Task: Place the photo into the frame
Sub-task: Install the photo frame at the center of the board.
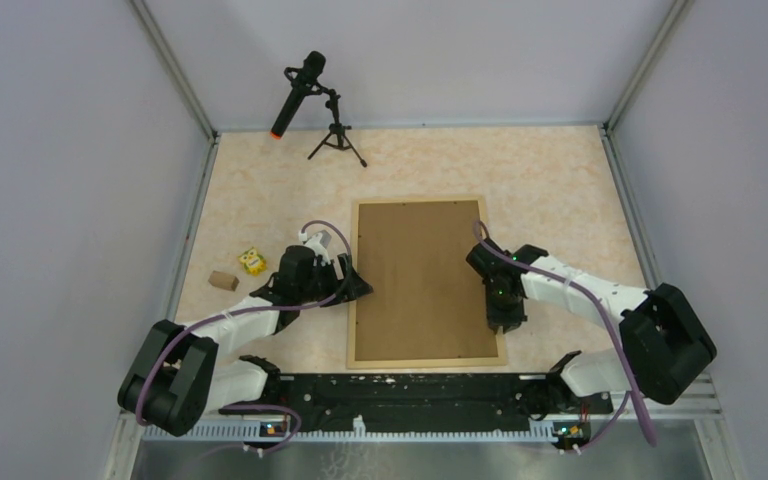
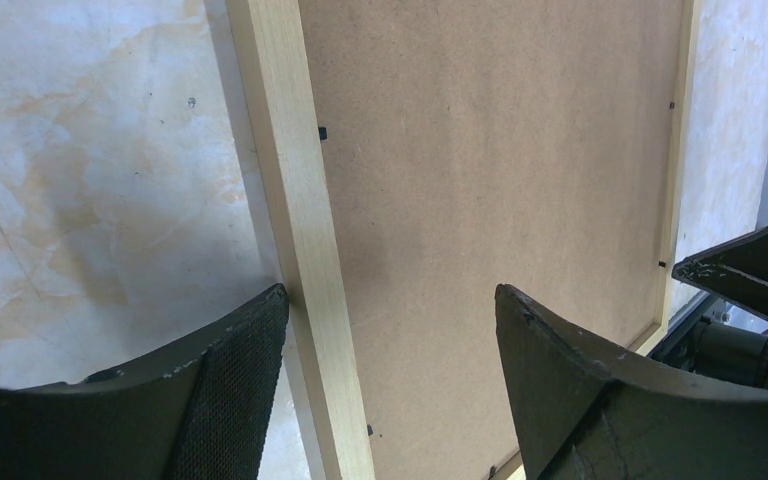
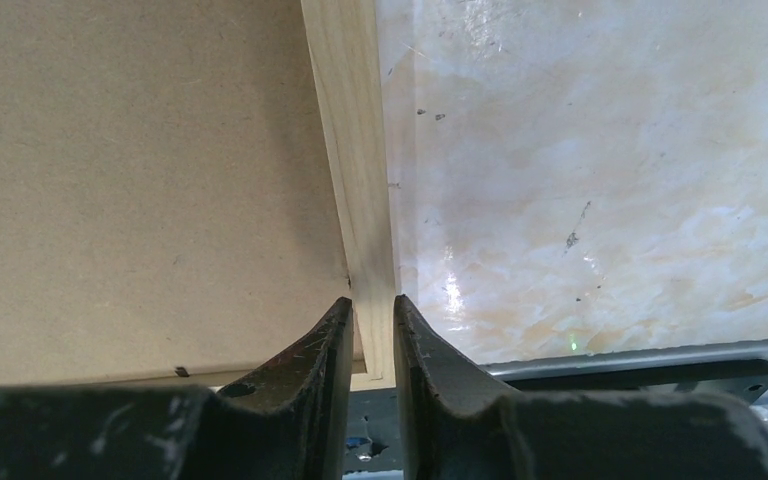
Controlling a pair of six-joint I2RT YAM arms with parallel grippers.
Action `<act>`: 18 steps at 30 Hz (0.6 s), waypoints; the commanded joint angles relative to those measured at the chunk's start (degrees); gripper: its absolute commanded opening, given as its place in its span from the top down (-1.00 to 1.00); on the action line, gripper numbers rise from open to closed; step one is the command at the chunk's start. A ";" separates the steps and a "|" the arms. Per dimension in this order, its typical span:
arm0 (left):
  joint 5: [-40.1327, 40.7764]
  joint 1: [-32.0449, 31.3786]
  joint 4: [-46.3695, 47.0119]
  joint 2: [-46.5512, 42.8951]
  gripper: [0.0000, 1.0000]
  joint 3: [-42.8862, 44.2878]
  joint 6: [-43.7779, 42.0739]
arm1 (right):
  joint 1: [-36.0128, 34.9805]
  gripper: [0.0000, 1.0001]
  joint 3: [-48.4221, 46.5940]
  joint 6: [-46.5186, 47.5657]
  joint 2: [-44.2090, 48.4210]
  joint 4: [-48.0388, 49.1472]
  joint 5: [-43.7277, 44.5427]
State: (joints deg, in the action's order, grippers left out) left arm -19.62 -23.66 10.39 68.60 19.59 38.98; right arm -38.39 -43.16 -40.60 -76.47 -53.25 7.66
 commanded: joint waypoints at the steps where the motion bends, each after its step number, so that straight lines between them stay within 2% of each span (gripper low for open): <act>1: -0.08 0.19 -1.34 -0.32 -0.61 -1.31 -0.58 | -0.75 0.57 0.49 -0.25 -0.87 1.04 0.00; 18: -0.17 0.28 -1.25 -0.38 -0.61 -1.40 -0.58 | -0.80 0.58 0.80 -1.13 -2.16 0.33 2.69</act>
State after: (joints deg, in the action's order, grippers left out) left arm -19.66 -23.59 10.41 68.60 19.59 39.00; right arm -38.59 -42.63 -40.77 -77.82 -52.93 7.79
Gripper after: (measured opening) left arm 0.804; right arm 0.215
